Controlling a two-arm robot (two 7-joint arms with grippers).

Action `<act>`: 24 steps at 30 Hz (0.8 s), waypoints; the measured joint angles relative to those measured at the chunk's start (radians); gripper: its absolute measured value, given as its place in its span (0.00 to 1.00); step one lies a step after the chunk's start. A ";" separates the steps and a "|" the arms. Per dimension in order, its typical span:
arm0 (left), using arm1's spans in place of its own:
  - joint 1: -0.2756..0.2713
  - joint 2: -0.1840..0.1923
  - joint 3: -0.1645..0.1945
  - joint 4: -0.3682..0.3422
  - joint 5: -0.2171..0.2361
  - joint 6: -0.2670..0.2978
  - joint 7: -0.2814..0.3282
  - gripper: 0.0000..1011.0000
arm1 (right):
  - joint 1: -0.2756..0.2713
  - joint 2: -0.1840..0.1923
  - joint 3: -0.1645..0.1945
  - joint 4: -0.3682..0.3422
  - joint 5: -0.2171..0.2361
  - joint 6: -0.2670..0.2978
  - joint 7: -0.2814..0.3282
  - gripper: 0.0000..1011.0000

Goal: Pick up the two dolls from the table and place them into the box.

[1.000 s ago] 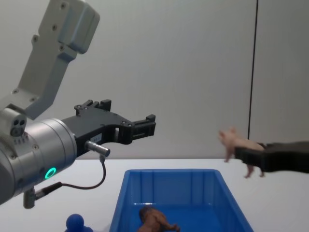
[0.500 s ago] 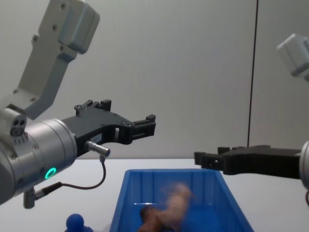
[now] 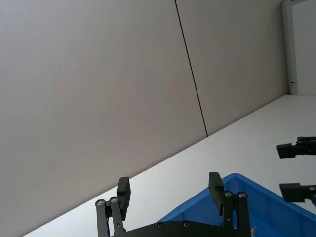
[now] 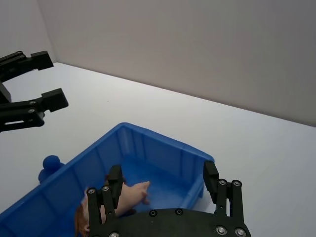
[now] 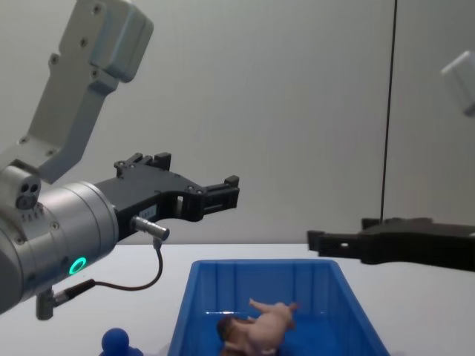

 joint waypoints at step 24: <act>0.001 0.001 -0.001 -0.001 0.001 0.000 0.000 0.99 | -0.111 0.126 0.069 -0.085 0.052 -0.070 -0.017 0.99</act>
